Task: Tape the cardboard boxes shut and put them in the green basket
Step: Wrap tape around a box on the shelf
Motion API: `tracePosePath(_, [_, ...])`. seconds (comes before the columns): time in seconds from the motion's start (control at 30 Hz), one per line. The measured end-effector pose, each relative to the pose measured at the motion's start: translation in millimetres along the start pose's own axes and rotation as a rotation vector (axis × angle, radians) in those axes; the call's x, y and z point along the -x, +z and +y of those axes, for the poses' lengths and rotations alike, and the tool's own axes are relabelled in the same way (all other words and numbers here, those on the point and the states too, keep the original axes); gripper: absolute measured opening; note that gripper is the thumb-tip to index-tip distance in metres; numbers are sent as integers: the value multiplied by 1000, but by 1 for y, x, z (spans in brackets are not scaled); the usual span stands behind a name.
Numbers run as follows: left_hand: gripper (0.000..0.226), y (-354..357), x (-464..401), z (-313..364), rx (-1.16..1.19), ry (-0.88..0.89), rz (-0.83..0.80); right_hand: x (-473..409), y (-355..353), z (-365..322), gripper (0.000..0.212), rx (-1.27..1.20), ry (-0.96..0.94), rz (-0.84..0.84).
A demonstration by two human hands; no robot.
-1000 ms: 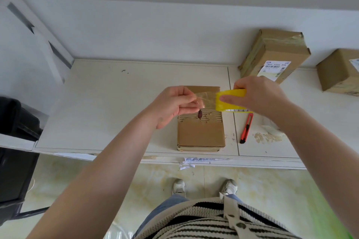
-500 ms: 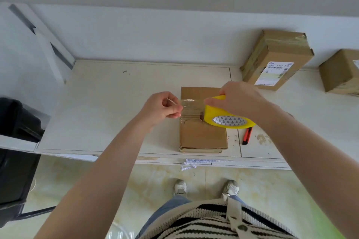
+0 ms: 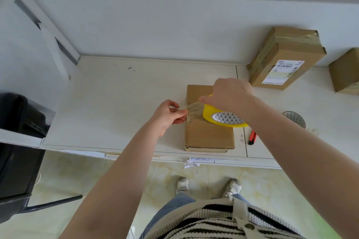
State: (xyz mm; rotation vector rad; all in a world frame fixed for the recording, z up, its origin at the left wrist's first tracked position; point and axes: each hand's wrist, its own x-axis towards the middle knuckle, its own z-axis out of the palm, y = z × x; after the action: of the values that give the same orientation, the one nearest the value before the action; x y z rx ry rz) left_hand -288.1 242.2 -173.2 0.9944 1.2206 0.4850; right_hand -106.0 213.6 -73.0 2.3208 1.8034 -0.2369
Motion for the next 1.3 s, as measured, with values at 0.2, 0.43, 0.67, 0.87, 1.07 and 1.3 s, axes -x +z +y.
tracePosePath(0.2, [31, 2, -5, -4, -57, -32, 28, 1, -1, -4, 50, 3, -5, -16])
tracePosePath(0.43, [18, 7, 6, -9, -622, 313, 142, 1, -3, -6, 50, 12, 2, -21])
tracePosePath(0.67, [31, 30, 11, -10, -948, 437, 290, 3, -6, -9, 50, 21, 8, -30])
tracePosePath(0.87, [35, 42, 10, -25, -804, 206, 315, 3, -12, 7, 69, -217, -35, -159])
tracePosePath(1.07, [37, 45, 7, -26, -868, 203, 320, 20, -8, 51, 71, -373, -27, -134])
tracePosePath(1.3, [38, 44, 5, -27, -942, 207, 320, 18, 6, 76, 79, 40, 10, -76])
